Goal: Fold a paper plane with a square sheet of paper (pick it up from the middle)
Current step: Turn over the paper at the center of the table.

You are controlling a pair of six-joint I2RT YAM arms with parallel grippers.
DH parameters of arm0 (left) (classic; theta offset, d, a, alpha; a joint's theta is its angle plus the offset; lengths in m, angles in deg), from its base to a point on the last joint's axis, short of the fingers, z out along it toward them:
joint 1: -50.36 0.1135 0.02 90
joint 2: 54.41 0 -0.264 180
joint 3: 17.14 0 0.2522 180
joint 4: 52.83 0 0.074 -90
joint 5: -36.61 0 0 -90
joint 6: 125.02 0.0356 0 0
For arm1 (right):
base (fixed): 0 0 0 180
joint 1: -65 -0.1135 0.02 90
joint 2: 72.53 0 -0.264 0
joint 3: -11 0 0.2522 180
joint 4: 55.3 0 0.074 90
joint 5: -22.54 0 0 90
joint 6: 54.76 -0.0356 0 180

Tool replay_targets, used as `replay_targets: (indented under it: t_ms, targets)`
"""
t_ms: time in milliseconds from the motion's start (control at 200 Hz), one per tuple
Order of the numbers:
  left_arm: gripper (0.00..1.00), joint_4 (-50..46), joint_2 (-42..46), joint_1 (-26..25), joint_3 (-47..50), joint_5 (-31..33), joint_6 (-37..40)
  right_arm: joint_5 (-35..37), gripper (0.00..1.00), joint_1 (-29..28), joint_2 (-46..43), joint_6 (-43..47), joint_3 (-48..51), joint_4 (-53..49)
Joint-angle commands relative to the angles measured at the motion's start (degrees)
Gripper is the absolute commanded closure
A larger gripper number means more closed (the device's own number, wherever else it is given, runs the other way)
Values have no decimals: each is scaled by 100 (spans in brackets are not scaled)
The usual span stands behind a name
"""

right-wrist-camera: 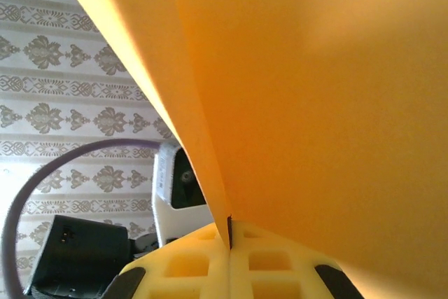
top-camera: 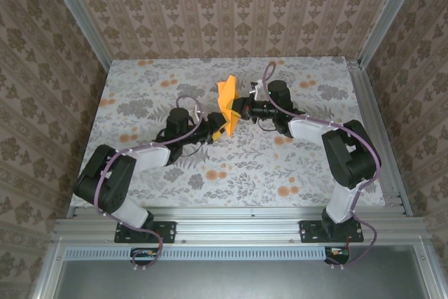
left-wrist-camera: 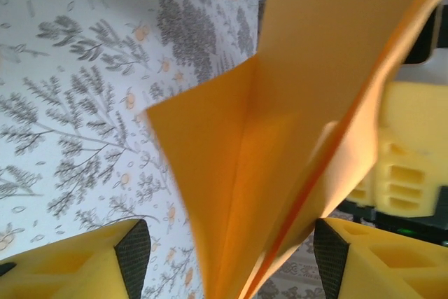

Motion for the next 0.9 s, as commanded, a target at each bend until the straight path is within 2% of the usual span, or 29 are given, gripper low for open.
replay_targets:
  t_ms: [0, 195, 425, 585, 725, 825, 895]
  targets:
    - [35, 456, 16, -37, -289, -132, -53, -157, 98, 32, -102, -174, 74, 358]
    - [44, 584, -38, -33, -374, -186, -69, -144, 98, 60, -63, -249, 153, 484]
    - [70, 268, -2, -2, -381, -434, 90, -148, 98, 105, -26, -227, 240, 515]
    - [84, -281, 85, -2, -528, -481, 456, -194, 95, 105, 25, -243, 253, 567]
    - [93, -1324, 335, 23, -726, -375, 1083, -192, 90, 131, 13, -208, 283, 557]
    - [95, -2405, 575, 42, -995, -261, 1736, -183, 80, 184, -49, -103, 307, 413]
    - [95, -3288, 715, 60, -1249, 106, 2301, -167, 74, 238, -131, -17, 330, 320]
